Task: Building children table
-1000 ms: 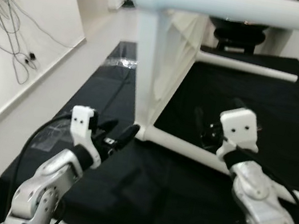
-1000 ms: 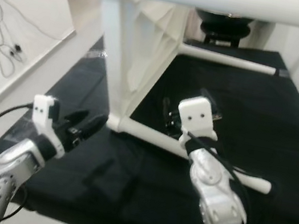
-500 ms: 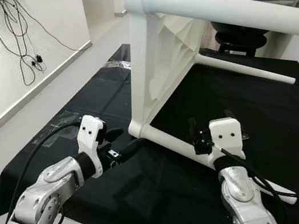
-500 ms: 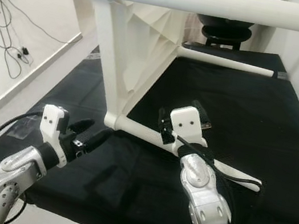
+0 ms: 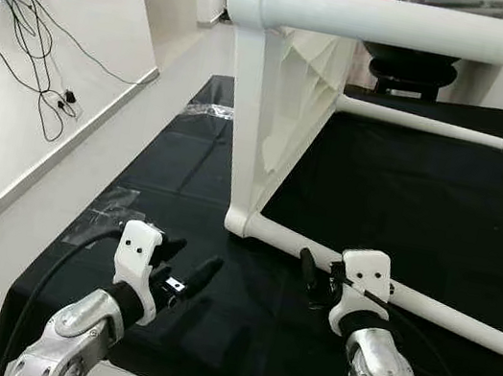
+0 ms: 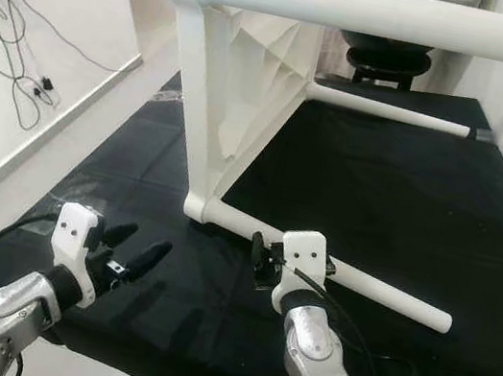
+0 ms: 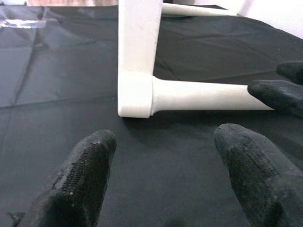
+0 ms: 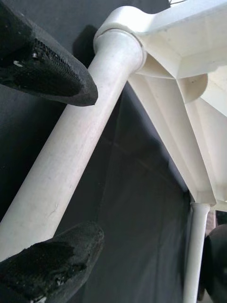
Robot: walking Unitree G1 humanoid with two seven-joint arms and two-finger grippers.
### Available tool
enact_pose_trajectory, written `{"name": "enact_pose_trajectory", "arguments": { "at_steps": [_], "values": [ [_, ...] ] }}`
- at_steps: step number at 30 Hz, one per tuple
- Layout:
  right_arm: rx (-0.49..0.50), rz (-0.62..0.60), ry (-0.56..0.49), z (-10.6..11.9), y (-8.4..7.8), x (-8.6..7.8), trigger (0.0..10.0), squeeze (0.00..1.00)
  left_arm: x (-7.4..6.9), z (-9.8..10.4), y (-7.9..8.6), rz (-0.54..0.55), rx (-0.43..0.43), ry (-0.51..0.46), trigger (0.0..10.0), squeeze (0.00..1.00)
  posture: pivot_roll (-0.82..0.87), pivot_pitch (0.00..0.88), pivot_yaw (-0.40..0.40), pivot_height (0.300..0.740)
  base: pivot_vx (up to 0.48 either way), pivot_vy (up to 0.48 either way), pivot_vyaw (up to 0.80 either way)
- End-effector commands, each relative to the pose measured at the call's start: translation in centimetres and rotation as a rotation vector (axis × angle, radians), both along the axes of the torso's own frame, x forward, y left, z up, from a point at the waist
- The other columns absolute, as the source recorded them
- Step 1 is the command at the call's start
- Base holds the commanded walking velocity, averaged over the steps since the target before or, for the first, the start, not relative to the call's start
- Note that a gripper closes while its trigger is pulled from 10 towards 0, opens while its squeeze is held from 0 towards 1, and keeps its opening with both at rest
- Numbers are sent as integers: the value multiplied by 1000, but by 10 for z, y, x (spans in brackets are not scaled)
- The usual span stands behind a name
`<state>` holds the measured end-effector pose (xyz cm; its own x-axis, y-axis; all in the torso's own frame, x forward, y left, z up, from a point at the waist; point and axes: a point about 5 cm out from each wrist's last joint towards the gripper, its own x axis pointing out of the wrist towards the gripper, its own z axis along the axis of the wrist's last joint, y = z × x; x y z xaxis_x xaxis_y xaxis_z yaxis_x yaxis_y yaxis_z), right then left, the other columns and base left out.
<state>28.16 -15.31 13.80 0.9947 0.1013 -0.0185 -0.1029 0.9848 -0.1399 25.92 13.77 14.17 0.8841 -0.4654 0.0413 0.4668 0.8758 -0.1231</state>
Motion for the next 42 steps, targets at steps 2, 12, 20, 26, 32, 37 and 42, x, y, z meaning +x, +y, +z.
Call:
{"name": "enact_pose_trajectory", "arguments": {
  "at_steps": [2, 12, 20, 26, 32, 37, 42],
  "values": [
    [36, 24, 22, -3, 4, 2, 10000, 0, 4, 4, 1, -11, 42, -43, 10000, 0, -35, 95, 113, 740, 0, 0, -400],
    [53, 33, 8, -3, 7, 1, 10000, 0, 4, 4, -2, -36, 69, -63, 10000, 0, -27, 84, 120, 740, 0, 0, -160],
    [64, 40, 15, -5, 6, 2, 10000, 0, 3, 2, -4, -47, 75, -68, 10000, 0, -26, 80, 118, 740, 155, 0, -234],
    [47, 46, 16, -6, 7, 2, 10000, 0, 3, 2, -5, -55, 76, -74, 10000, 0, -26, 78, 117, 740, 259, 0, -133],
    [42, 47, 14, -6, 7, 2, 10000, 0, 3, 2, -6, -60, 78, -79, 10000, 0, -27, 75, 116, 740, 299, 0, -267],
    [39, 45, 16, -6, 7, 2, 10000, 0, 3, 2, -6, -62, 80, -78, 10000, 0, -26, 75, 115, 740, 301, 0, 0],
    [39, 44, 18, -6, 7, 2, 10000, 0, 3, 2, -7, -72, 97, -75, 10000, 0, -26, 78, 117, 740, 0, 0, 0]
  ]
}}
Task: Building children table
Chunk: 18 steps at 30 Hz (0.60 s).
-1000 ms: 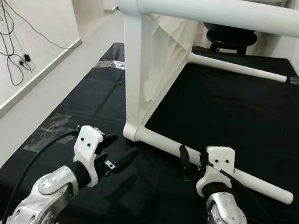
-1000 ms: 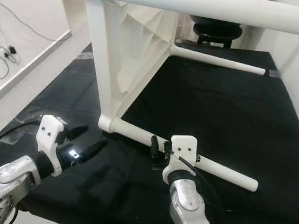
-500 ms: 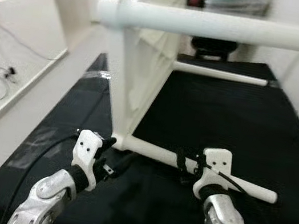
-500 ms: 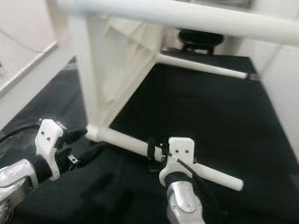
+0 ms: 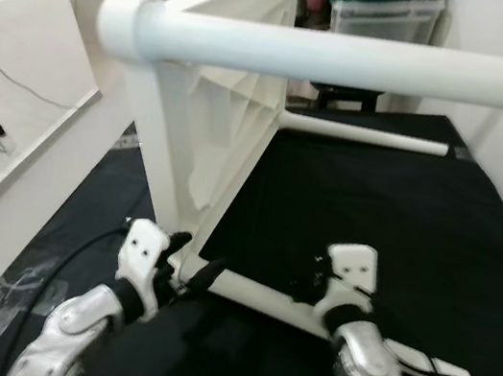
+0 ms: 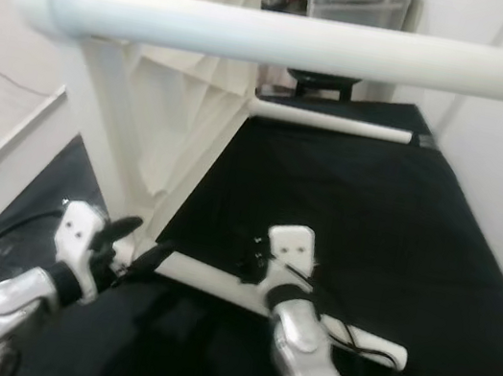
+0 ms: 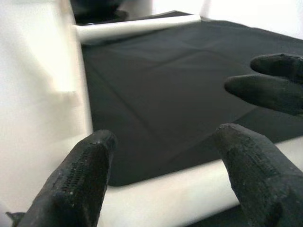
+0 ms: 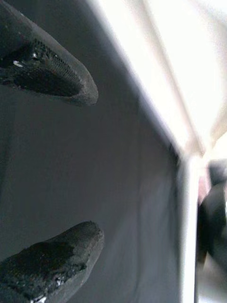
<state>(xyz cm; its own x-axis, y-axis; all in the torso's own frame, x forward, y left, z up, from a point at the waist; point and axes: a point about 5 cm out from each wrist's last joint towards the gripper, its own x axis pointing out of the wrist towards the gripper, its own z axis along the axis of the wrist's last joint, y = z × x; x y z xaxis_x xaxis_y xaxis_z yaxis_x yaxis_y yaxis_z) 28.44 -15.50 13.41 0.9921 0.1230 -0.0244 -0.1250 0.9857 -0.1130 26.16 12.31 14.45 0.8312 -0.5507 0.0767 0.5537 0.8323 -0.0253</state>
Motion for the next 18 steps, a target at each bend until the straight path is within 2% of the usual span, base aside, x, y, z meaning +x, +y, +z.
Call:
{"name": "enact_pose_trajectory", "arguments": {
  "at_steps": [1, 5, 7, 12, 13, 14, 15, 16, 18],
  "values": [
    [11, 23, 8, -2, 8, -1, 10000, 0, 0, -1, 7, 26, 36, 7, 10000, 0, -26, 79, 117, 740, 0, 0, 0],
    [11, 22, 8, -2, 8, -1, 10000, 0, -3, -1, 5, 10, 37, 20, 10000, 0, -26, 80, 116, 740, 0, 0, 0],
    [1, 23, 4, -1, 6, -1, 10000, 0, -9, -3, -1, -70, 42, 50, 10000, 0, -27, 83, 113, 740, 0, 0, 0],
    [-32, 31, -15, 2, 4, 0, 10000, 0, -12, -4, -5, -122, 37, 74, 10000, 0, -30, 85, 114, 740, 0, 0, 0],
    [-78, 62, -53, 10, -1, -2, 10000, 0, -14, -6, -3, -120, 15, 97, 3137, 0, -31, 88, 115, 740, 0, 0, 0],
    [-103, 76, -75, 16, -5, -2, 10000, 0, -14, -8, -1, -113, 0, 112, 706, 0, -31, 88, 115, 740, 0, 0, 0],
    [-103, 76, -75, 16, -5, -2, 10000, 0, -14, -8, -1, -113, 0, 112, 706, 0, -31, 88, 115, 740, 0, 0, 0],
    [-127, 83, -101, 23, -10, -3, 10000, 0, -14, -9, 0, -110, -9, 121, 0, 0, -31, 88, 115, 740, 0, 0, 0],
    [-195, 85, -166, 41, -21, -5, 10000, 0, -13, -11, 3, -110, -14, 127, 0, 0, -36, 91, 114, 740, 0, 0, 0]
  ]
}}
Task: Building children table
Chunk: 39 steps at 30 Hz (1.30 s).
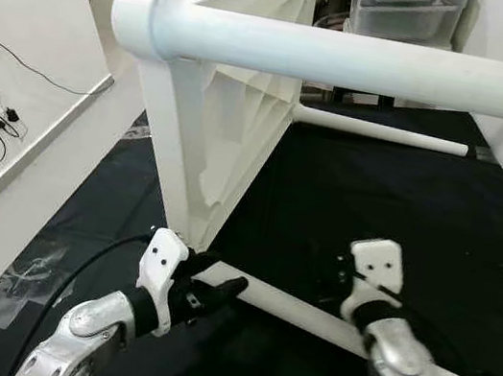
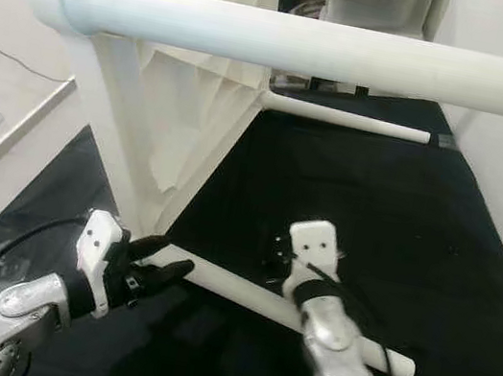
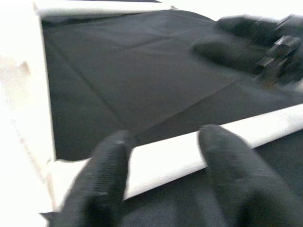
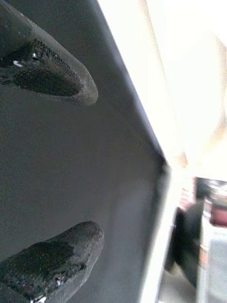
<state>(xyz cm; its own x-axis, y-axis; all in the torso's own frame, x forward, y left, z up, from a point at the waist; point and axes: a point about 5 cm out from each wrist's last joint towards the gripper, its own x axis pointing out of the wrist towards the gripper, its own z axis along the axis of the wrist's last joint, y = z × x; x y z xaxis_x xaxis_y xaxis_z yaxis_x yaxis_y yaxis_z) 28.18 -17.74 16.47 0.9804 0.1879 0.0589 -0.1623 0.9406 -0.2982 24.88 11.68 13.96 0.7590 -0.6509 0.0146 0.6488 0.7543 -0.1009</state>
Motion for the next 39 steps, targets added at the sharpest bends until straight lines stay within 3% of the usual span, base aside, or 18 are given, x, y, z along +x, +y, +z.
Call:
{"name": "enact_pose_trajectory", "arguments": {
  "at_steps": [1, 4, 9, 13, 15, 18, 21, 22, 27, 33, 39],
  "values": [
    [-20, 26, -52, 11, 2, -2, 10000, 0, 0, -6, 9, 16, 12, 31, 0, 0, -36, 91, 114, 740, 0, 0, 0],
    [-159, 65, -167, 42, -9, -11, 10000, 0, 2, -6, 12, 16, 9, 28, 0, 0, -57, 99, 114, 740, 0, 0, 0],
    [-202, 88, -201, 51, -10, -16, 10000, 0, 3, -6, 13, 19, 7, 23, 0, 0, -65, 100, 115, 740, 0, 0, 0],
    [-553, 227, -316, 82, -18, -47, 10000, 0, 8, -5, 21, 69, 21, -7, 0, 0, -89, 107, 129, 740, 0, 0, 0],
    [-553, 227, -316, 82, -18, -47, 10000, 0, 8, -5, 21, 69, 21, -7, 0, 0, -89, 107, 129, 740, 0, 0, 0],
    [-766, 184, -387, 97, -32, -63, 10000, 0, 13, -5, 26, 90, 29, -14, 0, 0, -109, 109, 141, 740, 0, 0, 0],
    [-802, 160, -415, 101, -34, -66, 10000, 0, 14, -5, 27, 91, 31, -14, 0, 0, -114, 107, 152, 740, 0, 0, 0],
    [-836, 124, -467, 110, -35, -69, 10000, 0, 16, -5, 27, 94, 37, -12, 10000, 0, -121, 104, 166, 740, 0, 0, 0],
    [-942, 52, -624, 131, -23, -75, 10000, 0, 21, -7, 30, 101, 58, -5, 10000, 0, -133, 98, 205, 740, 0, 0, 0],
    [-1017, 85, -743, 144, -10, -80, 10000, 0, 30, -10, 32, 96, 78, 10, 10000, 0, -155, 73, 253, 740, 0, 0, 0],
    [-1016, 159, -753, 144, -6, -77, 10000, 0, 35, -12, 33, 91, 87, 14, 10000, 0, -147, 52, 246, 740, 0, 0, 0]
  ]
}}
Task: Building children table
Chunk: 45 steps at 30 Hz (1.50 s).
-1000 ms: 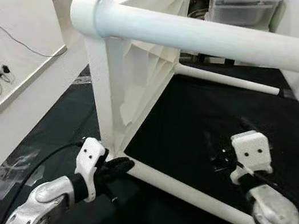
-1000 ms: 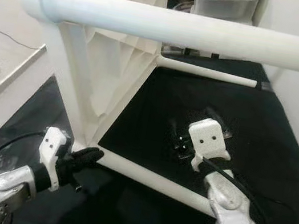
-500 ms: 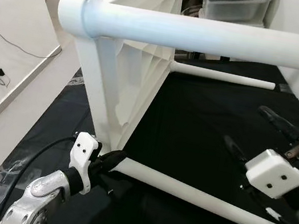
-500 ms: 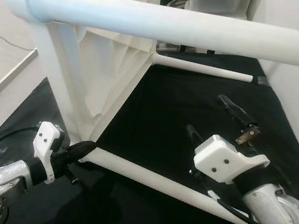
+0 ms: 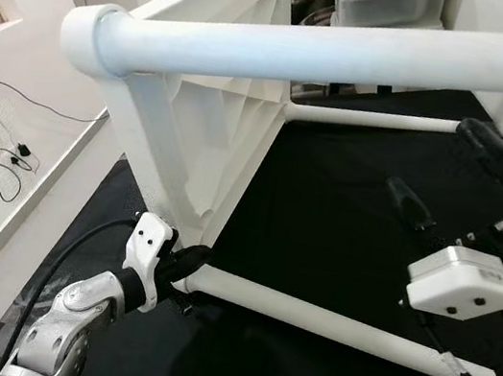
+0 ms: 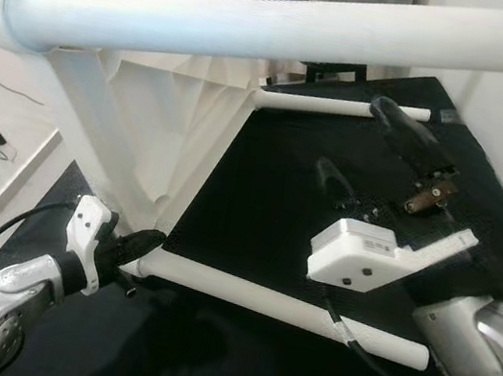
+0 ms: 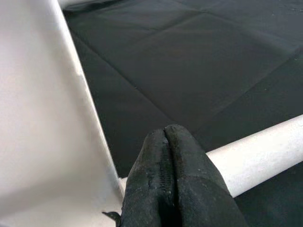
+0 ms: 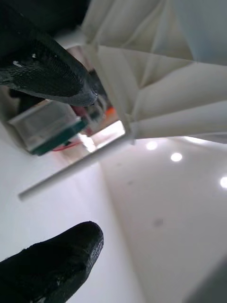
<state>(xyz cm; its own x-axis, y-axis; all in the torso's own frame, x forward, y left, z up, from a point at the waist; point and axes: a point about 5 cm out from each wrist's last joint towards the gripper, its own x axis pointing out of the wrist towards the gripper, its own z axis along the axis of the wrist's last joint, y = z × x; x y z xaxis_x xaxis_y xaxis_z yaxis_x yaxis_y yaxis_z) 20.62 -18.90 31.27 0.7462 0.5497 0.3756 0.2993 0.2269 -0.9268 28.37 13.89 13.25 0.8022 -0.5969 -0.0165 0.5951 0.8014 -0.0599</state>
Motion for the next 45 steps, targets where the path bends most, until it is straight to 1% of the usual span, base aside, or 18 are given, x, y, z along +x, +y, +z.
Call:
{"name": "enact_pose_trajectory", "arguments": {
  "at_steps": [1, 3, 4, 5, 7, 8, 9, 10, 11, 12, 13, 16, 20, 23, 26, 29, 35, 45],
  "values": [
    [-11, 64, 72, -8, 7, 2, 10000, 0, 0, -5, 10, 23, 35, 17, 10000, 0, -144, 48, 241, 740, 0, 0, 0],
    [74, 77, 237, -32, 7, 14, 10000, 0, 0, -5, 10, 42, 39, 6, 10000, 0, -124, 43, 220, 740, 0, 0, 0],
    [74, 77, 237, -32, 7, 14, 10000, 0, 0, -5, 10, 42, 39, 6, 10000, 0, -124, 43, 220, 740, 0, 0, 0],
    [111, 75, 284, -41, 7, 17, 10000, 0, 0, -5, 10, 50, 41, 2, 10000, 0, -124, 43, 220, 740, 0, 0, 0],
    [207, 38, 425, -69, 9, 28, 10000, 0, -1, -2, 9, 72, 57, -17, 10000, 0, -109, 45, 189, 740, 0, 0, 0],
    [207, 38, 425, -69, 9, 28, 10000, 0, -1, -2, 9, 72, 57, -17, 10000, 0, -109, 45, 189, 740, 0, 0, 0],
    [250, 19, 480, -84, 11, 33, 10000, 0, -1, 1, 7, 83, 62, -35, 10000, 0, -108, 46, 175, 740, 0, 0, 0],
    [250, 19, 480, -84, 11, 33, 10000, 0, -1, 1, 7, 83, 62, -35, 10000, 0, -108, 46, 175, 740, 0, 0, 0],
    [282, 4, 518, -94, 13, 36, 10000, 0, -1, 3, 5, 92, 67, -48, 10000, 0, -107, 47, 164, 740, 0, 0, 0],
    [282, 4, 518, -94, 13, 36, 10000, 0, -1, 3, 5, 92, 67, -48, 10000, 0, -107, 47, 164, 740, 0, 0, 0],
    [313, -9, 540, -102, 13, 39, 10000, 0, -2, 6, 1, 90, 70, -63, 10000, 0, -108, 48, 150, 740, 0, 0, 0],
    [346, -37, 553, -108, 10, 43, 10000, 0, -3, 9, -7, 76, 63, -80, 10000, 0, -110, 50, 129, 740, 0, 0, 0],
    [363, -50, 552, -108, 7, 46, 10000, 0, -4, 10, -11, 68, 57, -84, 10000, 0, -115, 51, 115, 740, 0, 0, 0],
    [377, -67, 541, -104, 2, 52, 10000, 0, -4, 11, -18, 59, 52, -90, 10000, 0, -111, 53, 95, 740, 0, 0, 0],
    [380, -65, 525, -99, 3, 58, 10000, 0, -3, 12, -22, 61, 52, -96, 10000, 0, -108, 55, 89, 740, 0, 0, 0],
    [385, -58, 519, -97, 5, 60, 10000, 0, -3, 12, -22, 62, 50, -97, 10000, 0, -107, 57, 88, 740, 0, 0, 0],
    [406, -30, 500, -93, 17, 62, 10000, 0, -5, 13, -23, 71, 39, -90, 10000, 0, -106, 66, 95, 740, -99, 0, 0],
    [415, -30, 491, -91, 17, 61, 10000, 0, -6, 12, -23, 75, 37, -81, 10000, 0, -104, 76, 97, 740, -189, 0, 0]
  ]
}}
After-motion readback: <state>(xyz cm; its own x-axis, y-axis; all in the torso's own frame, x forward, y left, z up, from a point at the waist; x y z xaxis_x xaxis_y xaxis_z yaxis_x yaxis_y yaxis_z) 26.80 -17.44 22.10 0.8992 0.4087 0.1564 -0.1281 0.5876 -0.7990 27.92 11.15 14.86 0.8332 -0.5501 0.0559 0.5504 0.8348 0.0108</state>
